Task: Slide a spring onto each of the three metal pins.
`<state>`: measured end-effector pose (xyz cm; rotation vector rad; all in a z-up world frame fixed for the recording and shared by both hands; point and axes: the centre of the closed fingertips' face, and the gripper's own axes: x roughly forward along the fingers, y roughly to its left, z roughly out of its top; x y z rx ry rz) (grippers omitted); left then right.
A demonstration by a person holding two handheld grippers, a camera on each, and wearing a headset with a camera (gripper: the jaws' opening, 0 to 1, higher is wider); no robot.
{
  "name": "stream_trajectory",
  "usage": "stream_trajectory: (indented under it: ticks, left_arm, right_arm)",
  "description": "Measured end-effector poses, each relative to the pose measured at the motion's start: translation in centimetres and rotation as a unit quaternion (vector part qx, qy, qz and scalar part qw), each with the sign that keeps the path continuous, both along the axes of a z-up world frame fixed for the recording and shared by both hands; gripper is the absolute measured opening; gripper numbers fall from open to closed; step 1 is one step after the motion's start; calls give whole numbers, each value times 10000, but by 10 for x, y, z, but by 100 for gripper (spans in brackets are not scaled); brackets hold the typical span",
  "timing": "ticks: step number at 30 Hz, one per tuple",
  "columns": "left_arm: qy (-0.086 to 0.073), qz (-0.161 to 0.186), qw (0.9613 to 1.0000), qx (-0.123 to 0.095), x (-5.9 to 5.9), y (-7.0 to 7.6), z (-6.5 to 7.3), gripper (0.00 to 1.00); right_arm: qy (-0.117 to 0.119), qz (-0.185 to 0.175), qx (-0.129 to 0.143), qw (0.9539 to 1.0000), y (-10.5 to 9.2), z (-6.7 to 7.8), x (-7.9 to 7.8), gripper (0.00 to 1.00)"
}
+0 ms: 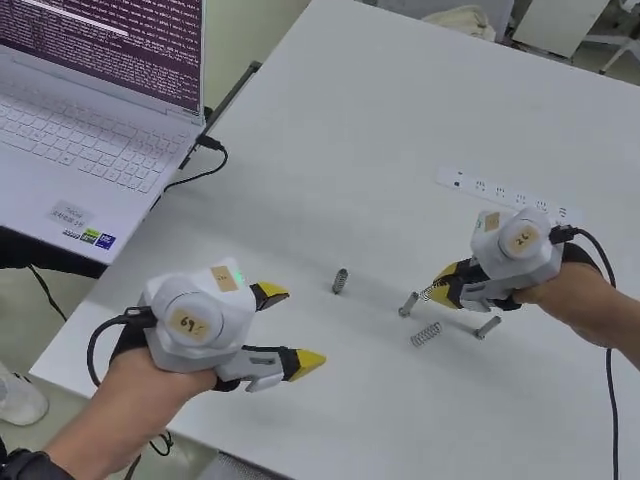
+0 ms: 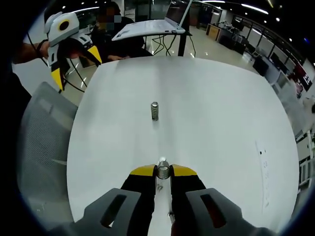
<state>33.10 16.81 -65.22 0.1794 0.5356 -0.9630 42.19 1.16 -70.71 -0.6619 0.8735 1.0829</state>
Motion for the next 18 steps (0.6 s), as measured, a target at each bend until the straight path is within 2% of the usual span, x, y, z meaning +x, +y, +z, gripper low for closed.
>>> stream_trajectory:
  ticks: [18]
  left_arm:
    - [38, 57, 10000, 2, 2, 5, -1, 52]
  right_arm:
    - [123, 229, -130, 9996, 8, -12, 2, 9]
